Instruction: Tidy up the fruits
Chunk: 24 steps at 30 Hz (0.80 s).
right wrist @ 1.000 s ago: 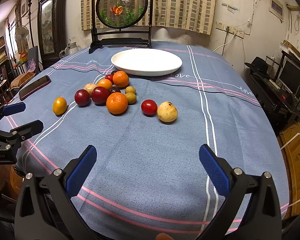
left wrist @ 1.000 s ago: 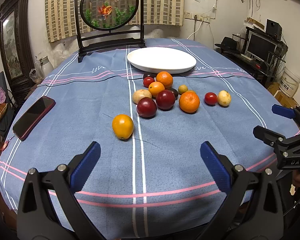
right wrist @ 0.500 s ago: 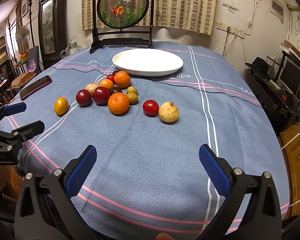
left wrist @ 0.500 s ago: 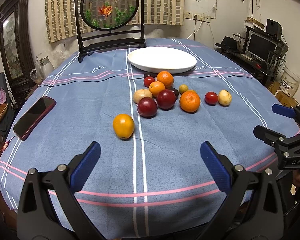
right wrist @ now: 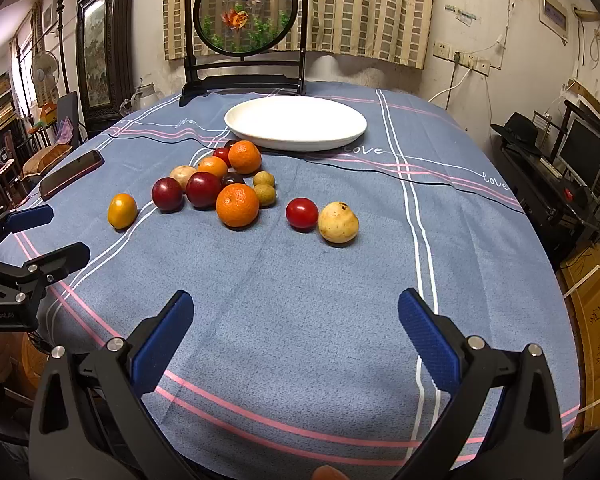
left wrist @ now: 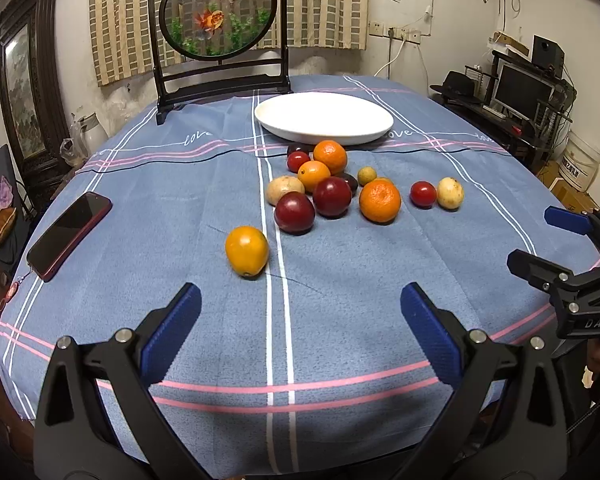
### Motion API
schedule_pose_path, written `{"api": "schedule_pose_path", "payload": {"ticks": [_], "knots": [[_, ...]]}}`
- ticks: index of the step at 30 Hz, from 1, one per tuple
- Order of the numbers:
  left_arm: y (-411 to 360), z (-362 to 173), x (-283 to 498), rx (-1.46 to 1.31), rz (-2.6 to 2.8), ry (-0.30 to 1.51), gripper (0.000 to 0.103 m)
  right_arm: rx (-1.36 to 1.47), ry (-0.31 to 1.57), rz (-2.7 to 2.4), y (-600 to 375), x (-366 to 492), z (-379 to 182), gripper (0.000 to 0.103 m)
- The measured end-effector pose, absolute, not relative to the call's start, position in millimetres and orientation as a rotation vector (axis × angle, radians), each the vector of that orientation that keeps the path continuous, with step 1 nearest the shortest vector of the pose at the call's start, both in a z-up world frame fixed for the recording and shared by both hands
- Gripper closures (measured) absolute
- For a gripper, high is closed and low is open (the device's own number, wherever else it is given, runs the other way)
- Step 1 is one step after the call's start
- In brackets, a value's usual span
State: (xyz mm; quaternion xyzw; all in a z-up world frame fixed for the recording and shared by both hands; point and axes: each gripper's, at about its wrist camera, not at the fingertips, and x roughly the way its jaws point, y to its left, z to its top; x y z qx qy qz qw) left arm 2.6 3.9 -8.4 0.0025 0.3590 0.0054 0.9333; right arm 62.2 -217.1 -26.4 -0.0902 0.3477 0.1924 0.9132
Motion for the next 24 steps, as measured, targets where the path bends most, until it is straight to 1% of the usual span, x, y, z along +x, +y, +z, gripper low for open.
{"api": "schedule_pose_path", "payload": {"ticks": [24], "knots": [[5.5, -10.3, 3.3, 0.008, 0.011, 0.737, 0.002, -0.184, 0.717, 0.397, -217.4, 61.8, -26.8, 0.001]]}}
